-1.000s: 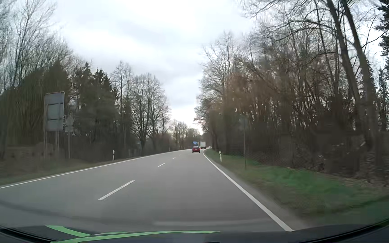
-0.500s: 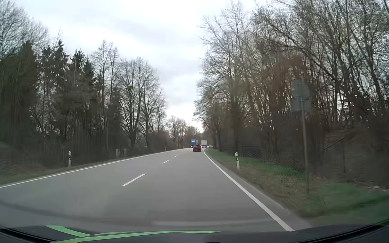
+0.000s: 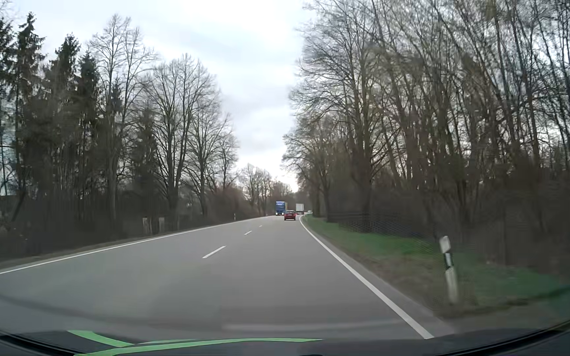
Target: Follow the waypoints while adhering to traffic rules and regulations
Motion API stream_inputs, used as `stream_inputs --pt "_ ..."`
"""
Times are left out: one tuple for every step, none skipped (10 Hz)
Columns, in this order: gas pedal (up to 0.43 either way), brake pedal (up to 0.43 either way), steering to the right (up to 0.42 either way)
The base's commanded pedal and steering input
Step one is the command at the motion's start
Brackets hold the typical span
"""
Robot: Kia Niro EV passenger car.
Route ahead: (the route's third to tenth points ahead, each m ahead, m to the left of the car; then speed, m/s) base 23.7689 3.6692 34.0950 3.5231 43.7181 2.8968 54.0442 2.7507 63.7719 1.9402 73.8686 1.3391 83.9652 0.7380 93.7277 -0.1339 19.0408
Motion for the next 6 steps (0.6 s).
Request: stream_inputs --pt "0.169 0.000 0.001" --pt "0.169 0.000 0.002" --pt "0.169 0.000 0.002" --pt "0.169 0.000 0.003" --pt "0.169 0.000 0.003" --pt "0.169 0.000 0.003"
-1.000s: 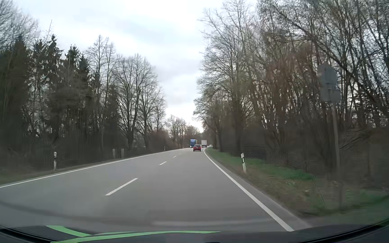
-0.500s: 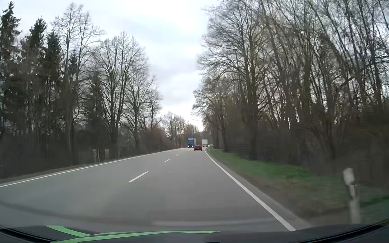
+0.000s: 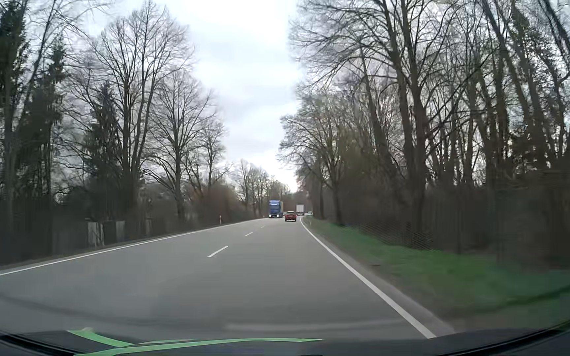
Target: Follow the waypoints while adhering to traffic rules and regulations
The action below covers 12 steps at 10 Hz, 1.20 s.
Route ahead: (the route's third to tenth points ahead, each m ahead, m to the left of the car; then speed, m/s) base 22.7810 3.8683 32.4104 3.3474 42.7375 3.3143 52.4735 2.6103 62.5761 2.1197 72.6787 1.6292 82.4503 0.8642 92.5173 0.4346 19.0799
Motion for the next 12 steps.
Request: stream_inputs --pt "0.169 0.000 0.003" --pt "0.169 0.000 0.003" --pt "0.169 0.000 0.003" --pt "0.157 0.000 0.003" --pt "0.157 0.000 0.003" --pt "0.157 0.000 0.003" --pt "0.157 0.000 0.003" --pt "0.157 0.000 0.003" --pt "0.157 0.000 0.003" --pt "0.157 0.000 0.003" --pt "0.157 0.000 0.003" --pt "0.157 0.000 0.003"
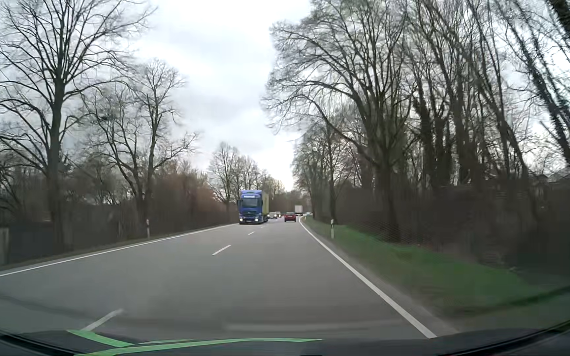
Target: Follow the waypoints while adhering to traffic rules and regulations
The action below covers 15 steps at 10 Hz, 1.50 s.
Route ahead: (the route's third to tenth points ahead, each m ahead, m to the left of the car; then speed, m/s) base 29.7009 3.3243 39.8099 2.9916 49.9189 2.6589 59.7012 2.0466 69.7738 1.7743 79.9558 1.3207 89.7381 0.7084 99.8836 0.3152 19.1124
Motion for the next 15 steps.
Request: stream_inputs --pt "0.157 0.000 0.003" --pt "0.157 0.000 0.003" --pt "0.157 0.000 0.003" --pt "0.150 0.000 0.003" --pt "0.150 0.000 0.003" --pt "0.150 0.000 0.003" --pt "0.150 0.000 0.003" --pt "0.150 0.000 0.003" --pt "0.150 0.000 0.003" --pt "0.150 0.000 0.003" --pt "0.150 0.000 0.003" --pt "0.150 0.000 0.003" --pt "0.150 0.000 0.003" --pt "0.150 0.000 0.003" --pt "0.150 0.000 0.003"
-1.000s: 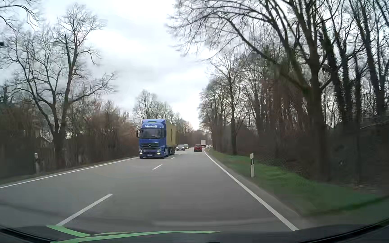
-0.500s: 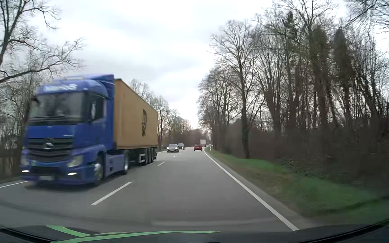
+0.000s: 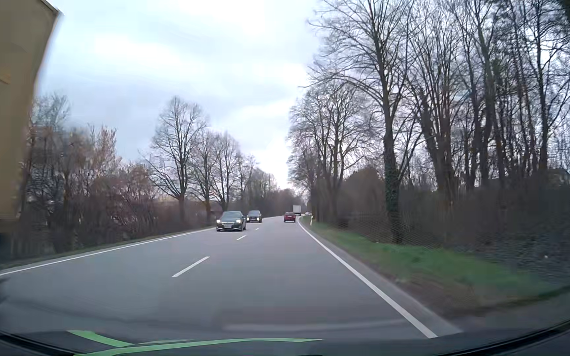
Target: Follow the waypoints while adhering to traffic rules and regulations
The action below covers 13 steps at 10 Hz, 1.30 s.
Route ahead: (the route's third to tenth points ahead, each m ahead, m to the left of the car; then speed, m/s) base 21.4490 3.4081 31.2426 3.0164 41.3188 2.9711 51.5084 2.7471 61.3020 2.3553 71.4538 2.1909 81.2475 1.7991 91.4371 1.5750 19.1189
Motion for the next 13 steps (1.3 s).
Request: stream_inputs --pt "0.150 0.000 0.003" --pt "0.150 0.000 0.003" --pt "0.150 0.000 0.003" --pt "0.150 0.000 0.003" --pt "0.150 0.000 0.003" --pt "0.157 0.000 0.003" --pt "0.157 0.000 0.003" --pt "0.157 0.000 0.003" --pt "0.157 0.000 0.003" --pt "0.157 0.000 0.003" --pt "0.157 0.000 0.003" --pt "0.157 0.000 0.003" --pt "0.157 0.000 0.003"
